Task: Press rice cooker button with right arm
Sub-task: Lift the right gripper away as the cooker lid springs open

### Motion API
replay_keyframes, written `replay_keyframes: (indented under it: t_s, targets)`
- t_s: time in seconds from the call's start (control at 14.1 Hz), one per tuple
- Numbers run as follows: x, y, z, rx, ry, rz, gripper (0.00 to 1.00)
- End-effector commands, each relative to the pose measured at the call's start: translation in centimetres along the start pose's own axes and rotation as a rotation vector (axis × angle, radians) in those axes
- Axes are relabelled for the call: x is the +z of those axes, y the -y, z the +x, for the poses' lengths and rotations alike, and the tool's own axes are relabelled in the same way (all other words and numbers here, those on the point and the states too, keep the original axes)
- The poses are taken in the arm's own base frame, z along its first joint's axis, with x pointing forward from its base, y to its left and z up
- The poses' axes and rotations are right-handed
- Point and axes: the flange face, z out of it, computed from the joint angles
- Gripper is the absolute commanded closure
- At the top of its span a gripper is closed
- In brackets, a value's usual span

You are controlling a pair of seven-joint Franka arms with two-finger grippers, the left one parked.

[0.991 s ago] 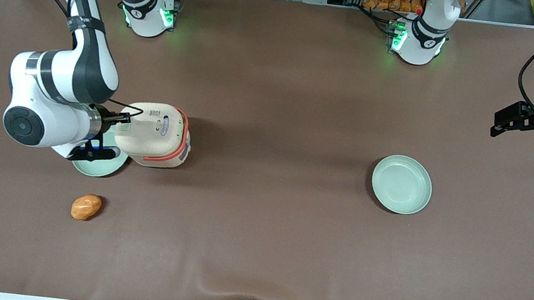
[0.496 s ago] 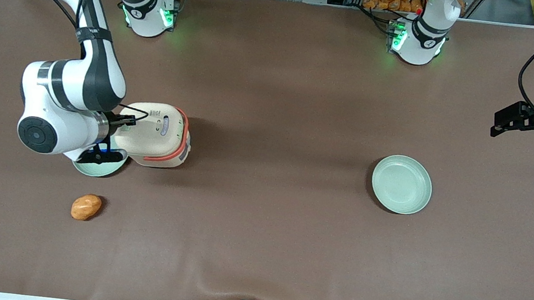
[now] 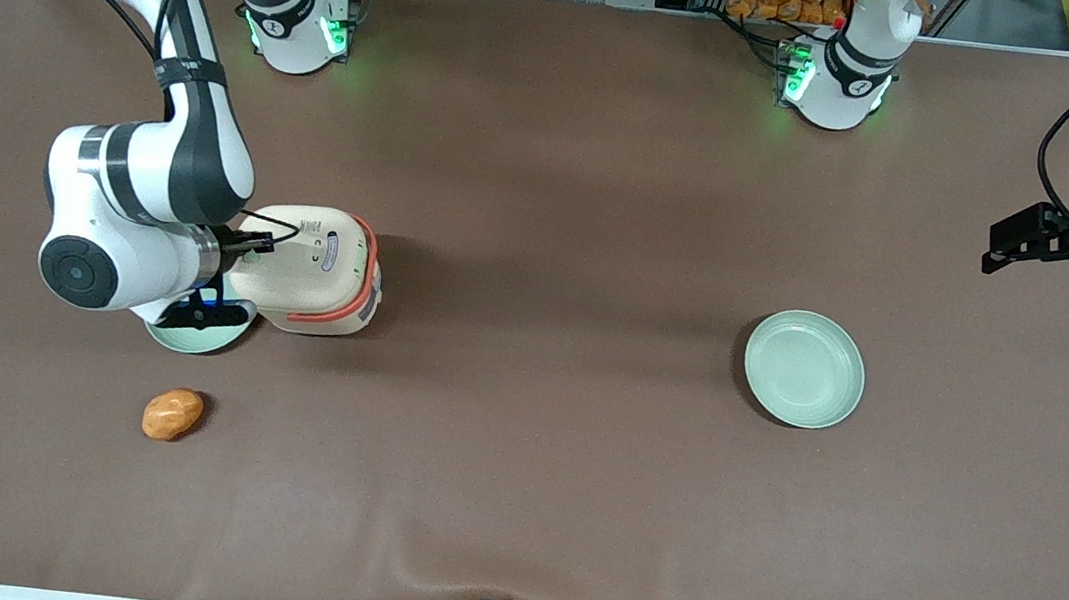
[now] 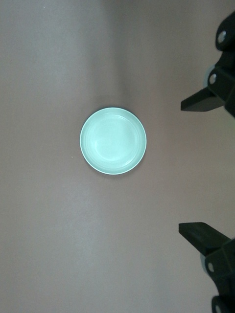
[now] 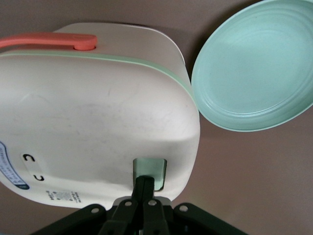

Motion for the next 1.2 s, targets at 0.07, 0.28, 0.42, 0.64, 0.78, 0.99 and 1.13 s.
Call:
replay_keyframes:
  t_s: [0.07,0.28,0.42,0.64,0.78,0.99,1.13]
  targets:
    - [1.4,0.0,1.0,0.01,-0.005,0.001,0.99]
    - [0.3,-0.2,0.6,0.015,-0.021,0.002,0.92]
    - [-1.9,-0.2,-0.3,0.014,-0.059,0.007,0.8]
    - [-6.0,-0.6,-1.7,0.013,-0.149,0.012,0.0]
    - [-9.2,-1.3,-3.2,0.016,-0.207,0.019,0.0]
    - [-12.4,-1.3,-6.0,0.012,-0.266,0.019,0.0]
    - [-13.9,-2.1,-7.7,0.021,-0.287,0.027,0.0]
